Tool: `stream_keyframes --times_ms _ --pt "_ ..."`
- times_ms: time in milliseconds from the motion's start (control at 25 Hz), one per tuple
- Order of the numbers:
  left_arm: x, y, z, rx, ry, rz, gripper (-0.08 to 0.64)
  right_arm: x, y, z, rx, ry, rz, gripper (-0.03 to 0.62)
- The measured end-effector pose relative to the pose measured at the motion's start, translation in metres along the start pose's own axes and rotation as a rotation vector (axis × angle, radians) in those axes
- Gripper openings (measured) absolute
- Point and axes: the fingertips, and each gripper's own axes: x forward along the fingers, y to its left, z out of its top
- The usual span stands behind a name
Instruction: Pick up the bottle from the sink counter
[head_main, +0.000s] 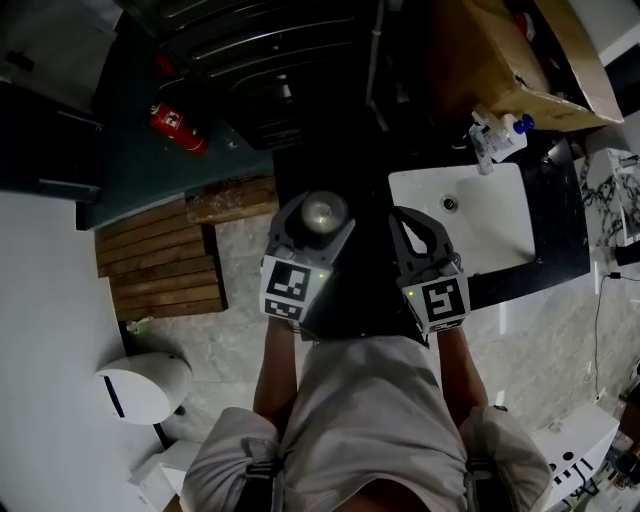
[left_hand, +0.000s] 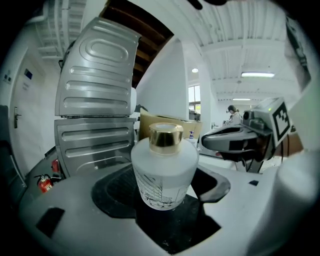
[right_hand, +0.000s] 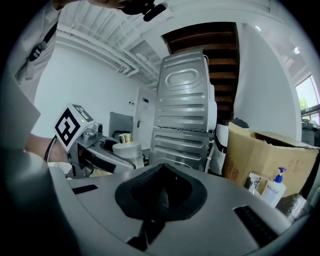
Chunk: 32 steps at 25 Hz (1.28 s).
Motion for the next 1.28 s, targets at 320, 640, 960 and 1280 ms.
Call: stream_keyframes --times_ms 320,640,960,1280 --pt "-0.050 -0.007 0.046 0.017 -0.088 0.034 0.325 -0.022 0.006 0.050 -0.014 -0.096 0.007 -0.006" --pt "-0.068 -0.010 0.054 0.040 -0.100 0.045 0.325 -0.023 0.014 0.056 -0.046 -0.091 0.002 -0.006" --pt "-0.074 -0.009 0.050 0.037 -0.088 0.054 0.325 -0.023 0.021 0.060 -0.054 -0.097 0.011 -0.006" --pt "-0.073 -0.008 0.049 0.034 -0.087 0.059 0.325 -0.023 0.018 0.061 -0.056 -0.098 0.012 -0.006"
